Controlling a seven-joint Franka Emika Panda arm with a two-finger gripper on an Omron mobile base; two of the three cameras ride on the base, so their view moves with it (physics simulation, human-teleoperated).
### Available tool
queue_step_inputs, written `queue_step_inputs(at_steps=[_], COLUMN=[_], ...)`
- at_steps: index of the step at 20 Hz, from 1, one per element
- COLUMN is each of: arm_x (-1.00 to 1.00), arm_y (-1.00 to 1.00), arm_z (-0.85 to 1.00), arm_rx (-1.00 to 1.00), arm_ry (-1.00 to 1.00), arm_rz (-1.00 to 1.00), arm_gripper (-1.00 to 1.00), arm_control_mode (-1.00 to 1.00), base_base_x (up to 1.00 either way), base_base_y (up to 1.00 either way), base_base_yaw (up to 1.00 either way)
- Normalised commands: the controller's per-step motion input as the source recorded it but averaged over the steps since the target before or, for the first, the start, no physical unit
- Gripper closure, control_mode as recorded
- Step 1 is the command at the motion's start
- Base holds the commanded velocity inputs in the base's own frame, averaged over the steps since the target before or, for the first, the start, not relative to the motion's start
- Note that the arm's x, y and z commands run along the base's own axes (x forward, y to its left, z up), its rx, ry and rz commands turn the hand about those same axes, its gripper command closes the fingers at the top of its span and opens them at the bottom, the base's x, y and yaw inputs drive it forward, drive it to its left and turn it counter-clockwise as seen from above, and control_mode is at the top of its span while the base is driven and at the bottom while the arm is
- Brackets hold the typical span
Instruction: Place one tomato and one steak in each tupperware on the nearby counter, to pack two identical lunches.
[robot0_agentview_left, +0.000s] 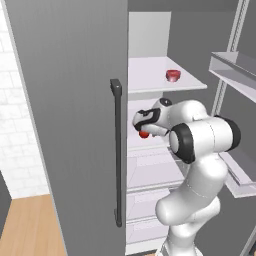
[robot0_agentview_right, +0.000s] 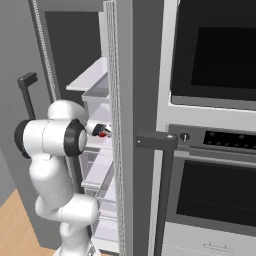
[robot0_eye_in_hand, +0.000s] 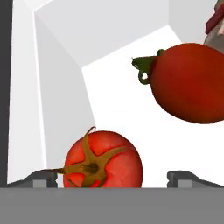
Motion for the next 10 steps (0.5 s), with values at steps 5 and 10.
queue_step_inputs(at_steps=[5, 10], arm_x=[0.08, 0.04], arm_y=[0.09, 0.15], arm_z=[-0.30, -0.22], arm_rx=[-0.01, -0.03], arm_ry=[0.12, 0.04], arm_rz=[0.00, 0.00], arm_gripper=[-1.00, 1.00], arm_control_mode=[-1.00, -1.00], base_base_x=[0.00, 0.00], base_base_y=[0.00, 0.00], base_base_yaw=[0.00, 0.00])
